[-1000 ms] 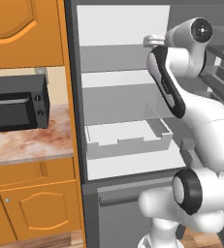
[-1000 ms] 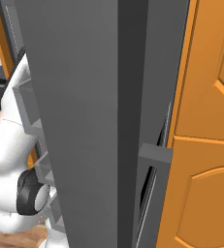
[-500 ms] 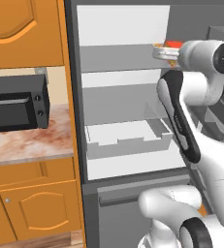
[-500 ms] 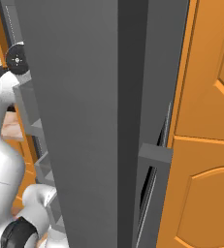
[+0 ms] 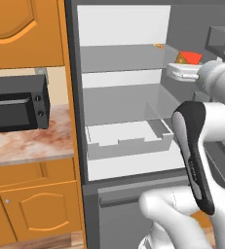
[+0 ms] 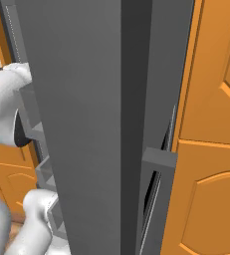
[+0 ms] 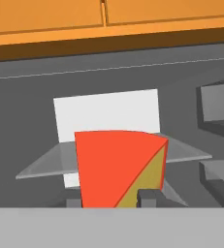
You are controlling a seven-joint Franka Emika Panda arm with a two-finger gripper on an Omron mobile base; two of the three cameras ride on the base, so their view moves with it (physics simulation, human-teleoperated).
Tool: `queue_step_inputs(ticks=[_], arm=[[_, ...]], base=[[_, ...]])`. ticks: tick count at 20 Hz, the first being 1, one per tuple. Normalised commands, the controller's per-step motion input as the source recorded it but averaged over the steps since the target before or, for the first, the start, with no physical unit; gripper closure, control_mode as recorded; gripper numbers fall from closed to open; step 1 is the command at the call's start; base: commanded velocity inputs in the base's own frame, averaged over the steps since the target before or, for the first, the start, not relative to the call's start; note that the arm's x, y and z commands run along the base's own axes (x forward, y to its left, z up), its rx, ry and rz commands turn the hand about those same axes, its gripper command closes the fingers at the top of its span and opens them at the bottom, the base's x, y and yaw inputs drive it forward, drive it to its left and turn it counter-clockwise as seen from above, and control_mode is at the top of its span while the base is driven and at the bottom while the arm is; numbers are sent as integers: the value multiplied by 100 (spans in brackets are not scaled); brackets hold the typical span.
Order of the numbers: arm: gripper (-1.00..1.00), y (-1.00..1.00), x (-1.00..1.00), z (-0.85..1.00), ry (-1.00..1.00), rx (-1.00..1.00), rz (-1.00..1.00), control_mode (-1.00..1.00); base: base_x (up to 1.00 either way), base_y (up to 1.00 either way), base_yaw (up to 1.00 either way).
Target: Pick the cheese from the fridge and the cheese grater from the cabinet and place them next to the salad bowl.
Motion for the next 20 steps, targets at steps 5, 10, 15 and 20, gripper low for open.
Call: queue_step_inputs(ticks=[5,10,15,20], arm=[[100,11,-91,3,0,0,-2,-100],[100,0,-52,15,6,1,-1,-100],[100,0,-49,0,21,15,0,-100],[100,12,-38,-9,4,5,0,100]], base=[[0,0,0],[0,0,0],[0,0,0],[-36,28,1]])
